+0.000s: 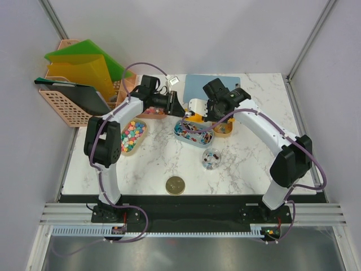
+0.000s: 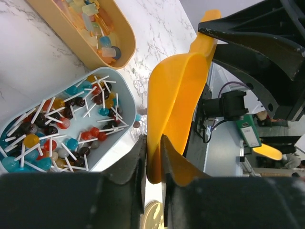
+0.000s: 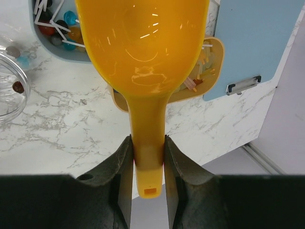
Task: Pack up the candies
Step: Adjust the spatula.
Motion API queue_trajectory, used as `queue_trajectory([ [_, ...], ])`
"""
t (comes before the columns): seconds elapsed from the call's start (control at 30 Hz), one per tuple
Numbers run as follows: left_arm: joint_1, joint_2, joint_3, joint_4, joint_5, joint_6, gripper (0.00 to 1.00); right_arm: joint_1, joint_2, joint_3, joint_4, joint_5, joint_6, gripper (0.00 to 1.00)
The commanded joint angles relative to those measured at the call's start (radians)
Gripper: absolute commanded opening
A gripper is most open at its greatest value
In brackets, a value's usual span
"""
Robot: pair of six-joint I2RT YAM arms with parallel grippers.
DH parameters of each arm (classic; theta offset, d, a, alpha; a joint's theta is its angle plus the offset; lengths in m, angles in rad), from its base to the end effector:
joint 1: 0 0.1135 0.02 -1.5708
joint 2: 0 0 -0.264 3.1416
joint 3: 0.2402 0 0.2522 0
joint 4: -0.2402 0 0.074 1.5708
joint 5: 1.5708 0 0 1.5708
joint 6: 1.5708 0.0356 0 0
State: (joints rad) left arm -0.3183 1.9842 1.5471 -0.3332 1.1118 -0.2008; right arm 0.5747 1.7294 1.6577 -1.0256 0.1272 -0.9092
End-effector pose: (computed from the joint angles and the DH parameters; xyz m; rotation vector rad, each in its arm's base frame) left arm 0.4058 -0.1673 0.2434 0.7040 2.1549 -1.5545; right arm 0.3048 0.1920 0.3192 -1.7822 2.0052 -0.2762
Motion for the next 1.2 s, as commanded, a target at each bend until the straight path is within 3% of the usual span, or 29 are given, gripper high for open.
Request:
queue_trajectory([
  [0.0,-0.001,0.016,-0.001,0.055,0.071,-0.063,0.21,0.011,-0.019,0.030,0.045,-0.026,0.024,0.00],
  [0.1,0.002,0.034,-0.007,0.104,0.156,-0.097,0.05,0.013,-0.034,-0.001,0.041,-0.040,0.030,0.00],
  [0.13,0.004,0.039,-0.010,0.115,0.193,-0.104,0.02,0.013,-0.047,-0.015,0.042,-0.050,0.039,0.05],
  [0.17,0.005,0.044,-0.018,0.140,0.273,-0.117,0.02,0.008,-0.085,-0.033,0.054,-0.072,0.059,0.23],
  [0.23,0.013,0.056,-0.051,0.234,0.385,-0.179,0.02,-0.042,-0.182,-0.099,0.081,-0.213,0.084,0.41],
  [0.3,0.024,0.071,-0.062,0.266,0.433,-0.213,0.02,-0.165,-0.273,-0.183,0.117,-0.369,0.093,0.49],
  [0.33,0.027,0.079,-0.064,0.278,0.474,-0.215,0.02,-0.224,-0.374,-0.220,0.190,-0.579,0.101,0.67],
  [0.4,0.030,0.096,-0.061,0.295,0.523,-0.250,0.02,-0.386,-0.460,-0.329,0.270,-0.751,0.154,0.76],
  [0.47,0.030,0.126,-0.059,0.328,0.598,-0.288,0.02,-0.458,-0.501,-0.345,0.277,-0.921,0.155,0.77],
  [0.7,0.027,0.145,-0.081,0.483,0.629,-0.432,0.02,-0.464,-0.389,-0.199,0.150,-1.132,0.122,0.75],
  [0.93,0.027,0.140,-0.097,0.572,0.628,-0.508,0.02,-0.464,-0.248,-0.084,-0.097,-1.117,-0.131,0.73],
  [1.17,0.022,0.125,-0.116,0.605,0.626,-0.535,0.02,-0.455,-0.202,-0.069,-0.103,-1.078,-0.186,0.71],
])
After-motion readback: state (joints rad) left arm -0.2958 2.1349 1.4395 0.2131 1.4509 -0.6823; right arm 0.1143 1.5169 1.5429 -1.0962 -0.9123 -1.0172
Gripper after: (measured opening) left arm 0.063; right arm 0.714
